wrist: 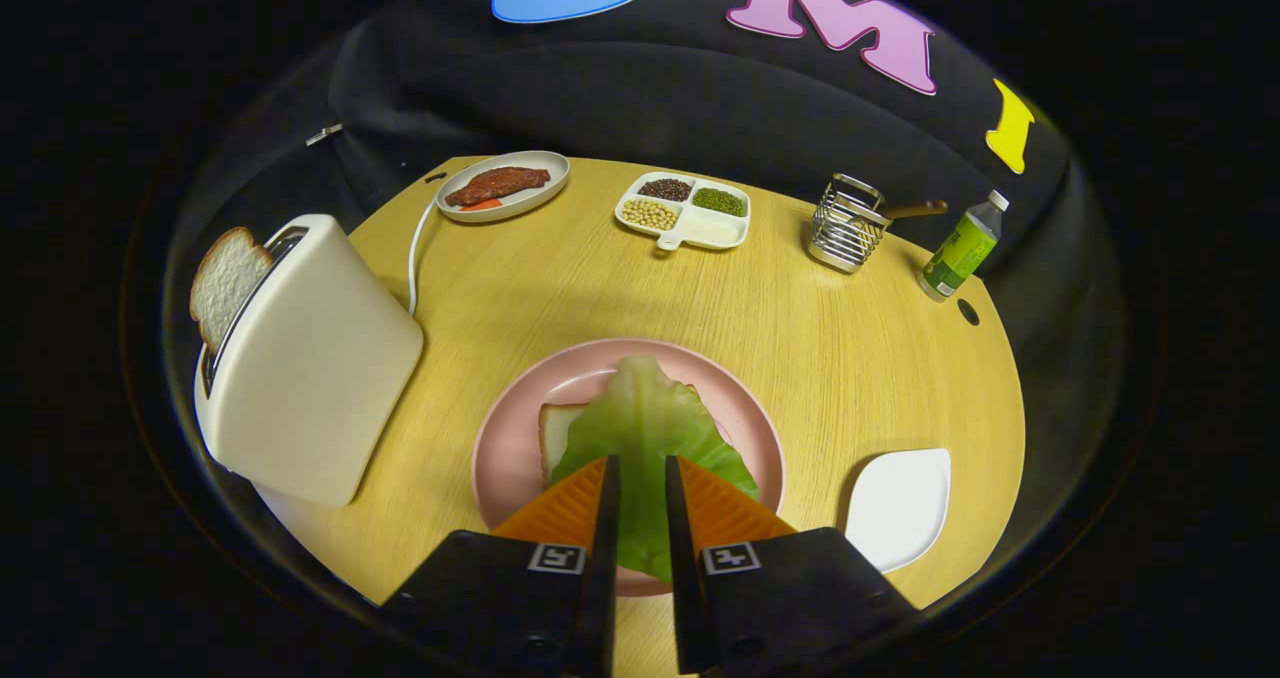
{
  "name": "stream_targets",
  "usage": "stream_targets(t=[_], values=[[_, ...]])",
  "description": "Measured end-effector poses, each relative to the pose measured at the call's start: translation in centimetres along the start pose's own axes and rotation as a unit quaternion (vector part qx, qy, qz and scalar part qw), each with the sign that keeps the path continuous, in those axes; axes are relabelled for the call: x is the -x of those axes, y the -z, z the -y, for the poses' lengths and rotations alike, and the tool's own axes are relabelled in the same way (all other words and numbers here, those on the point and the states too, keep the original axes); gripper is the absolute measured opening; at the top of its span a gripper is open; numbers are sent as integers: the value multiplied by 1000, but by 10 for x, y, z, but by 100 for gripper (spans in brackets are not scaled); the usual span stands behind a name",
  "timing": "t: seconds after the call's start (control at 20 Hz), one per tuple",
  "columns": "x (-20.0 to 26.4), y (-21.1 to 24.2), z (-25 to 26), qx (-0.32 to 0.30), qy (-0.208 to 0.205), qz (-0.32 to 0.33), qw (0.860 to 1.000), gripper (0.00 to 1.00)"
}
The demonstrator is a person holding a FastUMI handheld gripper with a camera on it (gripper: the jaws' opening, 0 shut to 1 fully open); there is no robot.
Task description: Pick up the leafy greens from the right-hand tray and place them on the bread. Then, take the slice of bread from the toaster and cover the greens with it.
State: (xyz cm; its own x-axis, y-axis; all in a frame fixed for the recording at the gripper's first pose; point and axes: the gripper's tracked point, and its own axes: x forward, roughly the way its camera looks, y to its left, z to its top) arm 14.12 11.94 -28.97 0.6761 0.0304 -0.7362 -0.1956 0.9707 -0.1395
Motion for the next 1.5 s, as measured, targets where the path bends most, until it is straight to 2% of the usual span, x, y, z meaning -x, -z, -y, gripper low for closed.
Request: stream_targets(t=[0.05,0.1,0.2,0.25,0.4,0.55,0.7,0.95,1.2,1.5], values=[[-1,0,-3,-5,-2,2,1000,42],[2,-3,-5,-8,-7,8,1000,51],[9,-14,-14,-14,-15,25,999,95],[15,-17,-14,-18,-21,35,999,99],[40,-38,-26,-21,-33,70,997,98],[79,-66,-55,7,-59,117,991,99],[112,-98,-89,34,-87,165,982,99],[150,-141,-156,51,-147,207,966,99],[152,-157,-219,71,-186,207,958,99],[130,-141,-282,98,-213,171,957,99]])
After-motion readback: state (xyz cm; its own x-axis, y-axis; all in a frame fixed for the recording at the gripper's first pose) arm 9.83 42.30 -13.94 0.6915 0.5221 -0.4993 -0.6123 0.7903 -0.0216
